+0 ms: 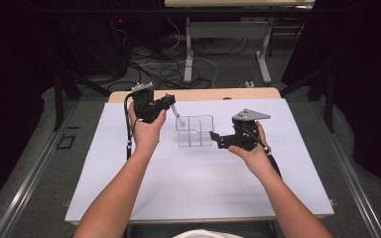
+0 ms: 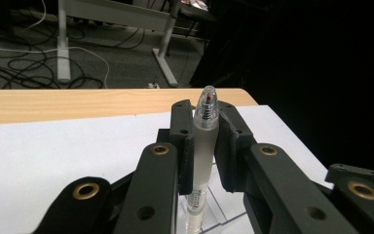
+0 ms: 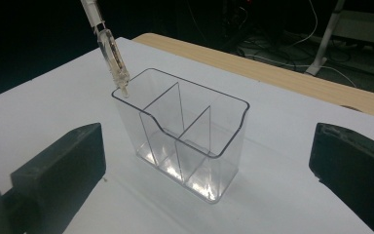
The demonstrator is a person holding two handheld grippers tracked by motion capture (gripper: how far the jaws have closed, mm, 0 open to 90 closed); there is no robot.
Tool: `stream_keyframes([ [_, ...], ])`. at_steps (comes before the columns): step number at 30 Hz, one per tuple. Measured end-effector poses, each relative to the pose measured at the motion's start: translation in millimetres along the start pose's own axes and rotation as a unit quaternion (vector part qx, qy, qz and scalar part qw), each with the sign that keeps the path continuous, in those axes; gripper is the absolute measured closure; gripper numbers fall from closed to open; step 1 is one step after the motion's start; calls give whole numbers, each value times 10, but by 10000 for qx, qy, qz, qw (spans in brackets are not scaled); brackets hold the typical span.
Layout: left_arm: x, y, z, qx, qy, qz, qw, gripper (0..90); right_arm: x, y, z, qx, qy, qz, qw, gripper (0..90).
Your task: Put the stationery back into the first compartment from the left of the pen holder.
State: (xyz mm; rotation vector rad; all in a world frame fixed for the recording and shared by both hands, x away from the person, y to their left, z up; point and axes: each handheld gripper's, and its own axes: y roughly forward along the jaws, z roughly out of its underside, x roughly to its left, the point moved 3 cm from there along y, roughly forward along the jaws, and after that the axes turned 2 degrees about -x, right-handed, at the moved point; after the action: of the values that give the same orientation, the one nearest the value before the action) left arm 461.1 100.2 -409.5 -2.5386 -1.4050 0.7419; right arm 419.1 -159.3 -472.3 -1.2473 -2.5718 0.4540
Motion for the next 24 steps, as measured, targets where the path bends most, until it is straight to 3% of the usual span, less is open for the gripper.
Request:
stream_keyframes([
  [3, -3, 45, 5, -51, 78, -92, 9999, 798, -16, 2, 0, -44, 30, 34, 10000, 0],
  [11, -30, 194, 88, 179, 365, -284, 9988, 798, -53, -11, 10, -6, 80, 56, 10000, 0],
  [24, -28, 370, 187, 573, 488, -461, 9961, 798, -74, -11, 41, 60, 119, 55, 9999, 0],
])
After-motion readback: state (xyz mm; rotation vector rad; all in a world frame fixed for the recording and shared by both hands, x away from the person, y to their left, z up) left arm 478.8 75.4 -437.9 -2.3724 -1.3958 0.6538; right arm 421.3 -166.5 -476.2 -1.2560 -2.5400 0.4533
